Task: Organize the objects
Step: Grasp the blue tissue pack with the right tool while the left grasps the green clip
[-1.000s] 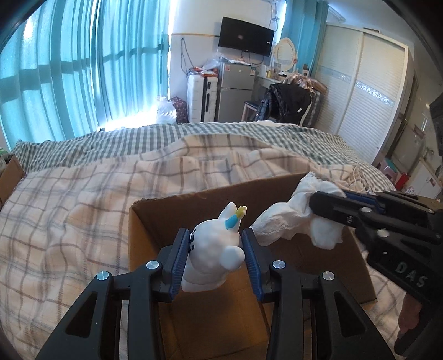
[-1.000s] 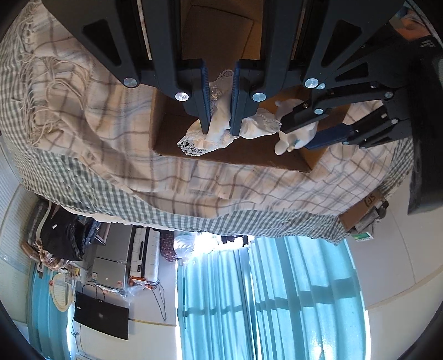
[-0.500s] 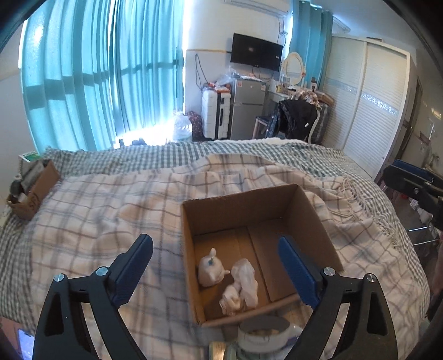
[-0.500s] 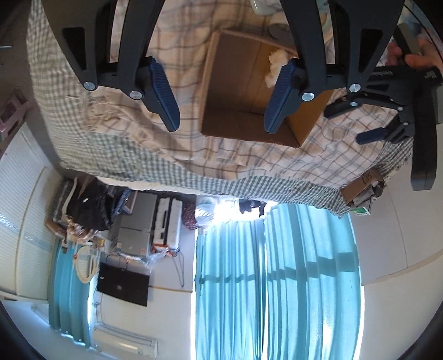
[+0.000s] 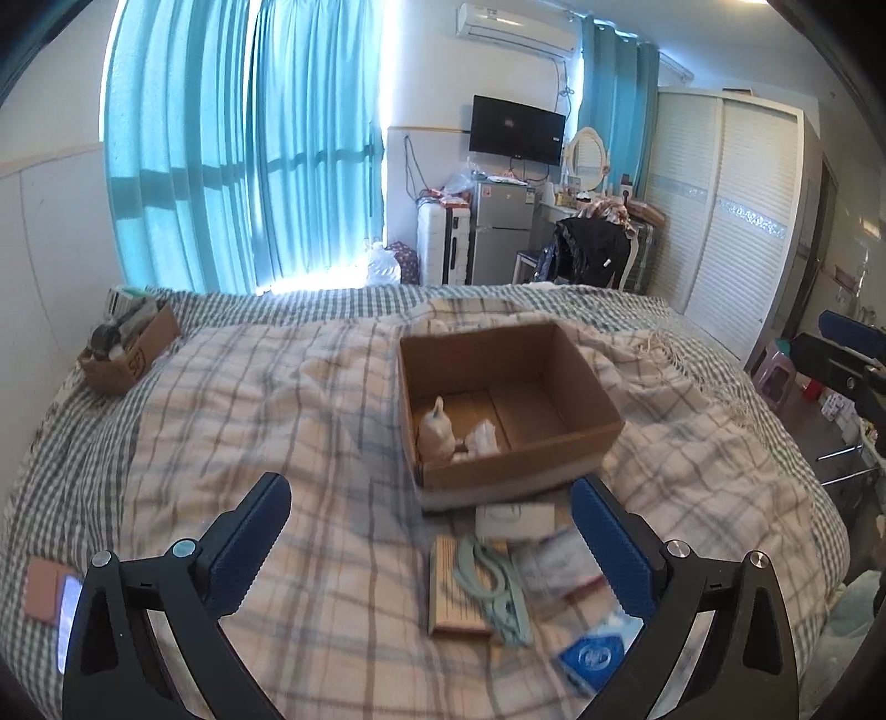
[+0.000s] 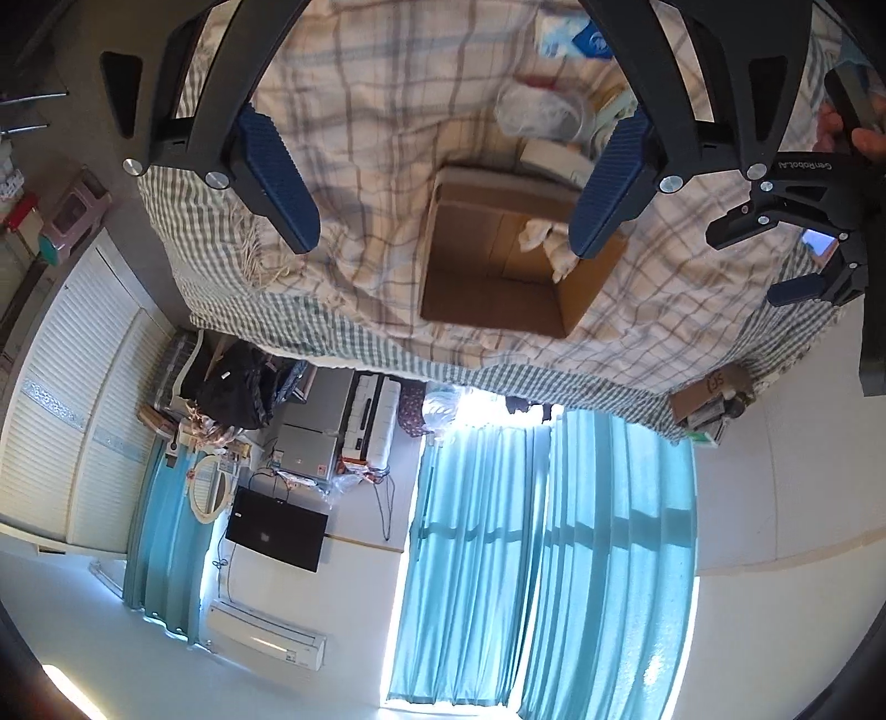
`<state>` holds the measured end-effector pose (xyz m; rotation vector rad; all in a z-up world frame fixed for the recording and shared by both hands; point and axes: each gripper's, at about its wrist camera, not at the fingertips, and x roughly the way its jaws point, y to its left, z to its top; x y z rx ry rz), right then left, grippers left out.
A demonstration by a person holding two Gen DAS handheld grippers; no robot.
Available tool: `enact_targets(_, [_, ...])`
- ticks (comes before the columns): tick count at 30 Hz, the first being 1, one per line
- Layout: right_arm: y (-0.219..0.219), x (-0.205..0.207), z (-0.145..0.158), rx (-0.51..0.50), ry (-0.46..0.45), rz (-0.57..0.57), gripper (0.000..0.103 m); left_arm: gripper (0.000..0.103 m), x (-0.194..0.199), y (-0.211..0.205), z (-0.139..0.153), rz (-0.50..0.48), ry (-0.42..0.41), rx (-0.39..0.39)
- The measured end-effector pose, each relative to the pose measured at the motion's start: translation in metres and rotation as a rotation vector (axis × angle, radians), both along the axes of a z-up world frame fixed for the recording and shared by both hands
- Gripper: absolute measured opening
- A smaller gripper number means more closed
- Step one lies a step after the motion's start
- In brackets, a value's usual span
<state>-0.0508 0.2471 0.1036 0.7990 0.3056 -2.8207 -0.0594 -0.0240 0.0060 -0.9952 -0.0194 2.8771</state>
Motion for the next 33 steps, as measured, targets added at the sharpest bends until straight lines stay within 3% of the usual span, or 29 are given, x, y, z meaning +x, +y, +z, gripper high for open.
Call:
enact_targets(6, [-0.025,0.025,-0.068,0.037,-0.102,0.029,0.092,0.103,0.029,-0.008,-0.048,0.055,-0.069,0.009])
enact_targets(10, [-0.044,0.030,-0.120,0.102,-0.184,0.069,0.092,0.103,0.036,-0.008,-0.070,0.091,-0.087,-0.045])
enact_targets(15, [-0.062,0.031,-0.176,0.147,-0.325,0.127,0.092,0.103,0.037,-0.003,-0.086,0.076,-0.107,-0.084])
enact_targets(20, [-0.067,0.028,-0.208,0.174,-0.401,0.135,0.092,0.103,0.037,-0.003,-0.093,0.061,-0.119,-0.072])
enact_targets(22, [-0.065,0.028,-0.211,0.173,-0.418,0.143,0.088,0.103,0.036,-0.003,-0.095,0.059,-0.127,-0.063])
enact_targets(23, [-0.065,0.028,-0.212,0.173,-0.425,0.150,0.082,0.103,0.036,-0.003,-0.095,0.060,-0.131,-0.060])
enact_targets(24, [-0.065,0.028,-0.212,0.170,-0.434,0.164,0.069,0.103,0.035,-0.004,-0.095,0.062,-0.137,-0.053])
enact_targets(26, [-0.061,0.029,-0.204,0.143,-0.442,0.193,0.068,0.103,0.036,-0.006,-0.093,0.047,-0.137,-0.012])
enact_targets(28, [-0.051,0.029,-0.181,0.091,-0.385,0.187,0.068,0.103,0.037,-0.006,-0.089,0.029,-0.135,0.036])
enact_targets(33, [-0.014,0.020,-0.121,0.044,-0.227,0.114,0.068,0.103,0.025,0.015,-0.088,0.022,-0.134,0.012])
